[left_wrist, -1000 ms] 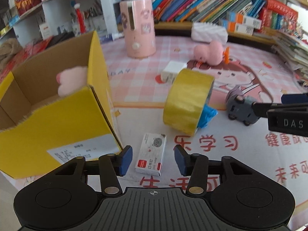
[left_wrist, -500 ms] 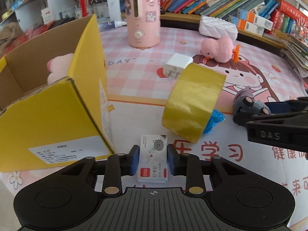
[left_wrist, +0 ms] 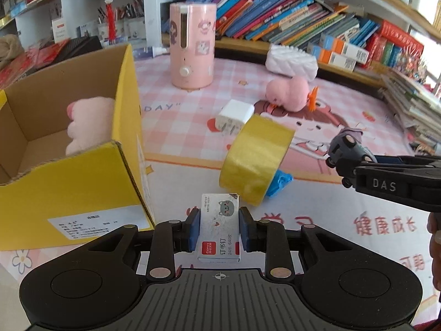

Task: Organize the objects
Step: 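Lift the small box with the left tool while the right tool lifts the grey car, then carry the small box with the left tool toward the yellow box while the right tool carries the car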

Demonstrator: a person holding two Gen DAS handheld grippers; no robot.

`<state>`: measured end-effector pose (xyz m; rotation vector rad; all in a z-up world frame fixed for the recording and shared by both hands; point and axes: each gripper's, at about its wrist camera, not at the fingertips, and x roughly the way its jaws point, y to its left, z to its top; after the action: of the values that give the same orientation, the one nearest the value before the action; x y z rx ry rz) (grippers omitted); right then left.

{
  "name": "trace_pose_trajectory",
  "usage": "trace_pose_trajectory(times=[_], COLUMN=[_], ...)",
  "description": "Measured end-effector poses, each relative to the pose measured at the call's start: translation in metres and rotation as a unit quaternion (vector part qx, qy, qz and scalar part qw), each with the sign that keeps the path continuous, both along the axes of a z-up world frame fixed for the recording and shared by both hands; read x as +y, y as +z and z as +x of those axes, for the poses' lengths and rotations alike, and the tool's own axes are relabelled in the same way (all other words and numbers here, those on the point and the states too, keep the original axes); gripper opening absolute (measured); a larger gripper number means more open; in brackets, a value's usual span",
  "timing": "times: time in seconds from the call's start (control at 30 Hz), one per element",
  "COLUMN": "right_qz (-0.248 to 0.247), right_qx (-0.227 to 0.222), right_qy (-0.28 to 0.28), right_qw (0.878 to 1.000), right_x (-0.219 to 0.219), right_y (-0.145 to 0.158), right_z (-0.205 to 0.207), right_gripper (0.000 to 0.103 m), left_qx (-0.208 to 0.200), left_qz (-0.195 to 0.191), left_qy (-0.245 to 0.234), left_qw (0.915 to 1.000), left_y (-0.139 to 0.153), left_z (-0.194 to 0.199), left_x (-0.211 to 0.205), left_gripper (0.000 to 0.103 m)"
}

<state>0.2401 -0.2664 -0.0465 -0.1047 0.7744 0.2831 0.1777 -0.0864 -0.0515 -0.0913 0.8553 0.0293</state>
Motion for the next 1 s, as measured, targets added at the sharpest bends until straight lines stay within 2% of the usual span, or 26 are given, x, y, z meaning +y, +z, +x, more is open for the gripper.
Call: trace_pose_trajectory(times=[0.33,0.7,1.0], right_qz=[0.010,0.006,0.003], right_qx=[-0.028,-0.037,-0.042], right_qy=[-0.039,-0.015,0.030], right_qw=[0.999,0.999,0.999], right_x=[-0.003,0.030,0.083], right_y=[0.021,0.035,0.045], right_z=[-0.038,-0.097,-0.148], right_gripper=[0.042,0.042,0.042], left_qx=[-0.045,-0.074,-0.080], left_qz=[-0.026,-0.037,-0.037], left_qy=[0.000,-0.007,0.011], left_qw=[0.9986,0.9966,0.9960], left_y=[0.024,0.037,0.044], left_z=[-0.029,-0.073,-0.118], left_x=[0.014,0.042,0.087], left_gripper=[0.027,0.027,0.027])
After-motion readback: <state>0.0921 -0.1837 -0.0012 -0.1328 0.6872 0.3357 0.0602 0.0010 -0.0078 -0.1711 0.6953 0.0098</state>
